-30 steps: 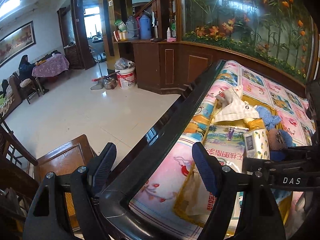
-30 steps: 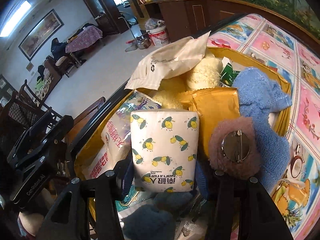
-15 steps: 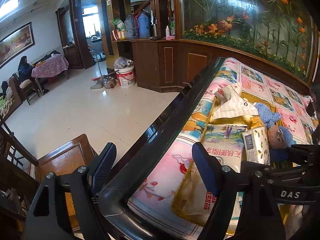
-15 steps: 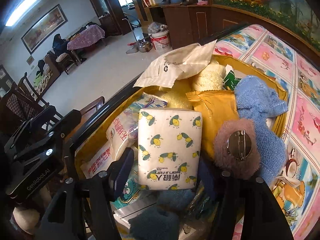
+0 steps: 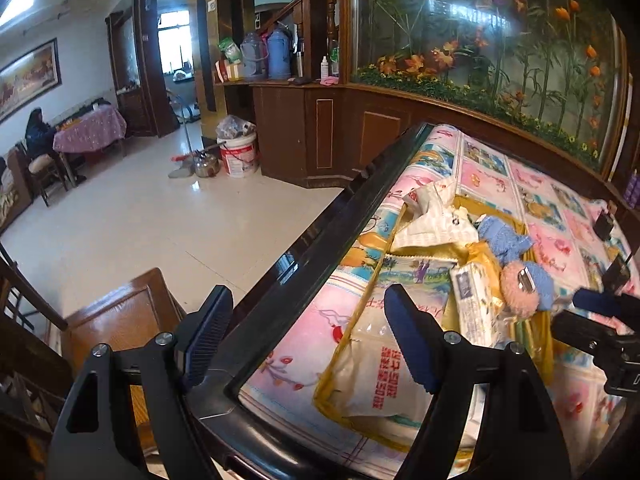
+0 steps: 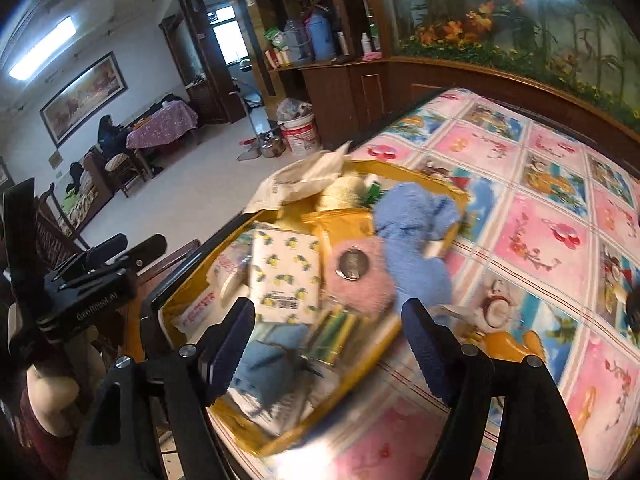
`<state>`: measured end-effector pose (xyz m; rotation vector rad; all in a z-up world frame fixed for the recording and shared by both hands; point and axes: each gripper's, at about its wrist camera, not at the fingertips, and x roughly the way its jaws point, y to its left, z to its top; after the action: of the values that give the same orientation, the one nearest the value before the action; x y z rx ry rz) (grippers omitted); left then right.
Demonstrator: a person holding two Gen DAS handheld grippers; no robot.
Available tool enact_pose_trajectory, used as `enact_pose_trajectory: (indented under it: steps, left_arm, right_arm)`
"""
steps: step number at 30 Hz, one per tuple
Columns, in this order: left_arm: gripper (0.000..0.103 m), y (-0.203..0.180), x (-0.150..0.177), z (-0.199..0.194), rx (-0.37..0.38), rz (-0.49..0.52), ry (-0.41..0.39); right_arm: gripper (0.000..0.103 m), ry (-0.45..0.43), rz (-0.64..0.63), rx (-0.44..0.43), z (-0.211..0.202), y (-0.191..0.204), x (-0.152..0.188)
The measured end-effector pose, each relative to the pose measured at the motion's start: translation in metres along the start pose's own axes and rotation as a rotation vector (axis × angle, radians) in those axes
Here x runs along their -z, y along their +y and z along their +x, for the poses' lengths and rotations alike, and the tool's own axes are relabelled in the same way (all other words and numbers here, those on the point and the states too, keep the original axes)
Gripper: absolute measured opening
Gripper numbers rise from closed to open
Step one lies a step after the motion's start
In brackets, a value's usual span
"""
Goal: Organize soft objects
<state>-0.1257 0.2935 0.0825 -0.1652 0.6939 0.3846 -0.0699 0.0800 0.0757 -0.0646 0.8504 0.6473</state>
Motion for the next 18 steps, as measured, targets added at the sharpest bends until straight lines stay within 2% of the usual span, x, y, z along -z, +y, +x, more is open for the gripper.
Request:
enact_pose_trajectory:
  steps: [3, 7, 10, 11, 13, 16, 18]
  left_arm:
    - [0.078, -0.022, -0.008, 0.008, 0.044, 0.045, 0.038]
    - [0.078, -0.082, 0.003, 0.022, 0.011, 0.248, 0.069]
    - [0.078, -0.117, 0.031, 0.034, -0.07, 0.456, 0.111]
    - [0.078, -0.121, 0.038, 0.035, -0.044, 0.499, 0.139]
    - [0.078, -0.115, 0.035, 0.028, 0.014, 0.467, 0.153]
    - [0.078, -0.097, 0.004, 0.014, 0.03, 0.365, 0.087]
    - [0.078, -0.092, -0.018, 0.02, 0.01, 0.327, 0.072]
  right_arm:
    - [0.078, -0.019, 0.077, 0.032, -0.015, -0.031, 0.009]
    - [0.078, -0.05, 0.134, 0.035, -0.032, -0.054, 0.018]
    - [0.078, -0.056, 0.144, 0.034, -0.038, -0.061, 0.021]
    - [0.078, -0.055, 0.147, 0.034, -0.039, -0.063, 0.022]
    - [0.078, -0.055, 0.155, 0.036, -0.04, -0.069, 0.023]
    - [0.078, -0.068, 0.183, 0.031, -0.043, -0.079, 0.024]
    - [0.078, -0.076, 0.197, 0.027, -0.045, -0.082, 0.025]
